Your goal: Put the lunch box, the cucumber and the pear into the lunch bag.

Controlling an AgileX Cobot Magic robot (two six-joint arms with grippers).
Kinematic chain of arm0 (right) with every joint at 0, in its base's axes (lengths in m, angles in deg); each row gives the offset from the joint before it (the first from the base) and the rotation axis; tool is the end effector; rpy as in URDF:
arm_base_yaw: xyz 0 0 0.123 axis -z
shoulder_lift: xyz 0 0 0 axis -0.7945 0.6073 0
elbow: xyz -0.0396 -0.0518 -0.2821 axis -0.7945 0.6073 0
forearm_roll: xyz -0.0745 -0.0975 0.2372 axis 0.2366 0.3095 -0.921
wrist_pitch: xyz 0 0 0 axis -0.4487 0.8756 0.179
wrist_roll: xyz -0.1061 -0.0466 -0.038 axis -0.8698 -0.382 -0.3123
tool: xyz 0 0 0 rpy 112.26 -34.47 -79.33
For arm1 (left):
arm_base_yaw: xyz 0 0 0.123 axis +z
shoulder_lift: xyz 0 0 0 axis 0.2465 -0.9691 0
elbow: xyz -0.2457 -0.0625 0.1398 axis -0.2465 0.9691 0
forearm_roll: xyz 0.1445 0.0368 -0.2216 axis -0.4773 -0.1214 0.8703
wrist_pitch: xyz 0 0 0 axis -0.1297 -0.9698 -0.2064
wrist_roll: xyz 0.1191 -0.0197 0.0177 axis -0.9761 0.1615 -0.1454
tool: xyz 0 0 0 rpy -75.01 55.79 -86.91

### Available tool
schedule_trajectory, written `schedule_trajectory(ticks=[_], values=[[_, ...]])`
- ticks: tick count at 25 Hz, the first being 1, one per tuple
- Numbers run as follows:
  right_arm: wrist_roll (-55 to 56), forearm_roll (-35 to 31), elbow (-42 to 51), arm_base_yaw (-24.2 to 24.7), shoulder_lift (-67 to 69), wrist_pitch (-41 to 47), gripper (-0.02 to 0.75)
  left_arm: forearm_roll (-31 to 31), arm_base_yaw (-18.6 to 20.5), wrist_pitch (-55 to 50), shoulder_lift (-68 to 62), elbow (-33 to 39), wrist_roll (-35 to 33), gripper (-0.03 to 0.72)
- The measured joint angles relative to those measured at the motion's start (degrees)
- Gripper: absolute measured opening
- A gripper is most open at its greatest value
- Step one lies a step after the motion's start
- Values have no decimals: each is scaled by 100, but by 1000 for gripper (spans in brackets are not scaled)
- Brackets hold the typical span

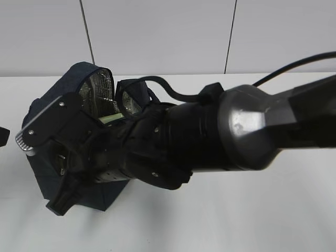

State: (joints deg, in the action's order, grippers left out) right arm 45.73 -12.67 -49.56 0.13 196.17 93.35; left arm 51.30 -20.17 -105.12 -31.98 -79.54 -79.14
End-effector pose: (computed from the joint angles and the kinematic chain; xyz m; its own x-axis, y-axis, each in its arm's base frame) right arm 0.2880 0.3701 0.1686 -0.2199 -0.6125 -0.7593 -0.8419 0.5123 -0.1694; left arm 0.2042 -0.0515 0.2545 -0.6212 0.2546 -0.7411 0.4070 0.9130 -0.0275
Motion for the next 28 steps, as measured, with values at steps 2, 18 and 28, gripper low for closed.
schedule_trajectory(ticks=[2, 18, 28], values=[[13, 0, -205, 0, 0, 224, 0, 0, 0, 0, -93, 0, -41, 330], [35, -149, -609, -392, -270, 1465, 0, 0, 0, 328, -682, 0, -109, 330], [48, 59, -622, -597, -357, 1870, 0, 0, 0, 344, -727, 0, -193, 330]])
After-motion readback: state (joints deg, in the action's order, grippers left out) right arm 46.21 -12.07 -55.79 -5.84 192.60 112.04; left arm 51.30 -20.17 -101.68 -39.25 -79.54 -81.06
